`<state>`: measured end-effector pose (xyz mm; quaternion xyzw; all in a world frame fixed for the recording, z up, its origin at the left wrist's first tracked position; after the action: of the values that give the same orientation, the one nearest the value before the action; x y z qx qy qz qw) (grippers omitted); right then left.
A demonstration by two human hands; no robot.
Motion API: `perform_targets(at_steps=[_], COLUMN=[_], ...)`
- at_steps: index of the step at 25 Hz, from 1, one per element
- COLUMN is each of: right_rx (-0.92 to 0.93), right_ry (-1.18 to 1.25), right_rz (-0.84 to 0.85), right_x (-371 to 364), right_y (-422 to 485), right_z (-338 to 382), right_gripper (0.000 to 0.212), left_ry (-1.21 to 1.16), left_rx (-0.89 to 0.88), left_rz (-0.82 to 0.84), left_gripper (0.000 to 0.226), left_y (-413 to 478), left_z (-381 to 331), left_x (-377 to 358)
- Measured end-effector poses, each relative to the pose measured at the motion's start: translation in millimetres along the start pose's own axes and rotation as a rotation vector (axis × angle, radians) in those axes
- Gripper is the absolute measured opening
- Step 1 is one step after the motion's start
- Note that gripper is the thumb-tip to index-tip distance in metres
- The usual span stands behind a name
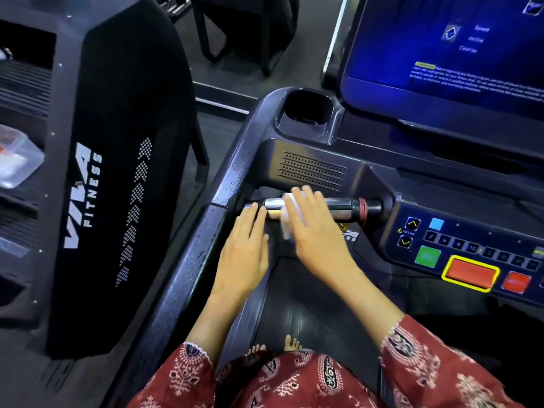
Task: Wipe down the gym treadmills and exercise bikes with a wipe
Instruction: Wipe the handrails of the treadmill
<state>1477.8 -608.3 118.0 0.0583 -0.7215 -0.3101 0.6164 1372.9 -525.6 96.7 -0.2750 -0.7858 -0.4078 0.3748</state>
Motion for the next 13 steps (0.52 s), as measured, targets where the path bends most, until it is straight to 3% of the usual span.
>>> perform_targets(at_steps=[3, 8, 10, 13], right_rx=[0.079, -0.177, -0.065, 0.051], right_ry=[0.012, -0.132, -0.17, -0.028], right_rz=[0.153, 0.25, 0.422, 0.645], right_x=[-3, 30, 23, 4], right_y=[21, 12, 30, 47], right_z=[12, -44, -29, -8], right_gripper=[0.046, 0.026, 0.019, 0.022], left_ry=[0.012, 0.061, 0.109, 0.207], left_rx=[-0.015, -0.024, -0.078, -0.187], left_rz=[0.0, -0.005, -0.001, 0.013], left_gripper=[0.048, 0.047, 0.045, 0.042], left_y=[6, 19, 27, 39], left_z=[1, 0, -3, -2], left_x=[1, 2, 3, 7])
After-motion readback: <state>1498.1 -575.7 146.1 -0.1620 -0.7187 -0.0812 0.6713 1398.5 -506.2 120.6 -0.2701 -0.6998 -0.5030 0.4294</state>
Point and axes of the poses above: each hand's wrist, its own y-axis towards the middle knuckle, its own x-axis out of the back of the hand, z = x × y, the point moved 4 cm from there along y, towards the middle knuckle, and after that the axes turned 6 degrees about -z, right-handed, at the moved point
